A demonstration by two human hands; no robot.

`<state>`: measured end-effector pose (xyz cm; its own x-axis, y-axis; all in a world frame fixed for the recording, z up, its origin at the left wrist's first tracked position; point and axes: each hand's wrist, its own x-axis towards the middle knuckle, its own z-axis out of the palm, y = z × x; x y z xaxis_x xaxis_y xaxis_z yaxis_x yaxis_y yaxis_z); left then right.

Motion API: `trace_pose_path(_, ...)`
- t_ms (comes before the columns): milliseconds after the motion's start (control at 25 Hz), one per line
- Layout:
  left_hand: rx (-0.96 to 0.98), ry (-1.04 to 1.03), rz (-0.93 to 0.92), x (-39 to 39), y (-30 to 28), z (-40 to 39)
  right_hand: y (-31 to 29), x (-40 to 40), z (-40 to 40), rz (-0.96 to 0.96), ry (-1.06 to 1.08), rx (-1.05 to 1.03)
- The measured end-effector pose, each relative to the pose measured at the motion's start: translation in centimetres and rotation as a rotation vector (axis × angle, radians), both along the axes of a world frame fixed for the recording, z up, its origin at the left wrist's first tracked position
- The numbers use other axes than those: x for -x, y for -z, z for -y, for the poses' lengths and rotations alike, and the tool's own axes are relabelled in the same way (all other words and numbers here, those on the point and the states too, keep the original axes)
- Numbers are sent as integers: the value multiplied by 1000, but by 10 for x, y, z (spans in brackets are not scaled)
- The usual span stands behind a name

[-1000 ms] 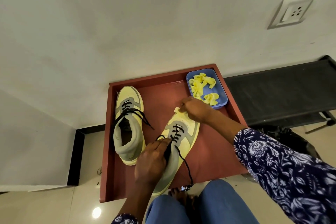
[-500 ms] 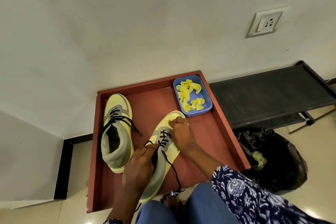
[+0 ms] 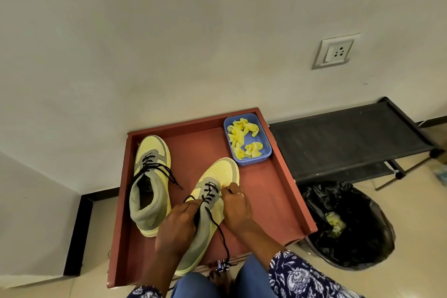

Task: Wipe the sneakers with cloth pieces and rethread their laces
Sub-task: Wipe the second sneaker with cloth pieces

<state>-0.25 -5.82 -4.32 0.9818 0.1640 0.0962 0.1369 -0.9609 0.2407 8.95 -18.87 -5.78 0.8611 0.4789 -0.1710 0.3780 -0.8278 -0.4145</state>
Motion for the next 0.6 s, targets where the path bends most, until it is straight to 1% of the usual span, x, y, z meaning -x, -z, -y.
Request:
trace_pose_path(80, -6, -1, -39, 1, 1, 1, 2, 2, 4, -21, 5, 1)
trace_pose_path(200, 75, -49, -99, 1, 1, 4, 2, 2, 5, -29, 6, -16)
trace_pose_path(360, 140, -99, -67, 0, -6, 15, -1, -7, 12, -97, 37, -98)
trace_pose_path(480, 169, -127, -27, 0, -5, 21, 1, -8, 14, -157, 166, -272)
trace_pose_path(600, 169, -121, -4, 3, 4, 19, 2, -12, 16, -238, 394, -460)
